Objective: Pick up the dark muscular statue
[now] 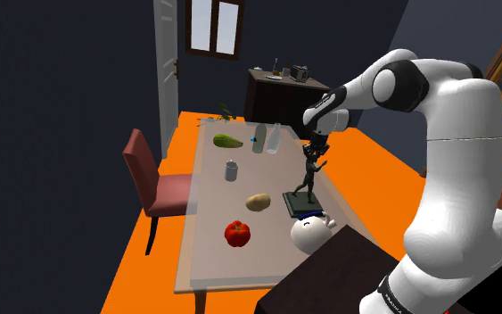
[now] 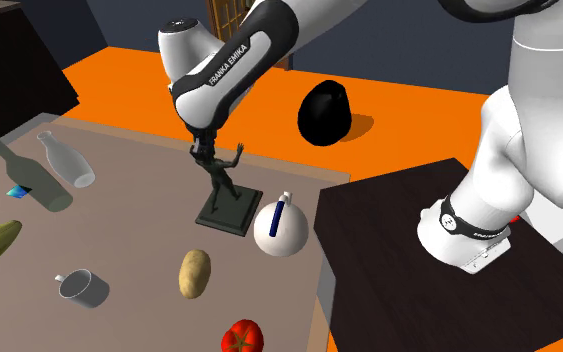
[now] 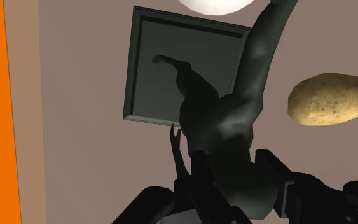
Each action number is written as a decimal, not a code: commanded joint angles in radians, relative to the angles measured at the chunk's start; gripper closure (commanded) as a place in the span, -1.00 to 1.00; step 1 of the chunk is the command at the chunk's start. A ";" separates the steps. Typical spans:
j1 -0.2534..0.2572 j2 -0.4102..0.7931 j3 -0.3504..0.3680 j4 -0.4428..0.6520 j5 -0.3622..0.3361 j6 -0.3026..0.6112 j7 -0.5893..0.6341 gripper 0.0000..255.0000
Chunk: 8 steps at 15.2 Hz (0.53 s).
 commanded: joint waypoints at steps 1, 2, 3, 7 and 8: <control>0.002 -0.016 -0.004 0.011 -0.005 -0.025 0.003 1.00; 0.004 -0.024 -0.006 0.013 -0.008 -0.035 0.004 1.00; 0.005 -0.033 -0.008 0.015 -0.011 -0.046 0.005 1.00; 0.010 -0.064 -0.014 0.026 -0.021 -0.087 0.010 1.00; 0.010 -0.065 -0.014 0.027 -0.021 -0.089 0.010 1.00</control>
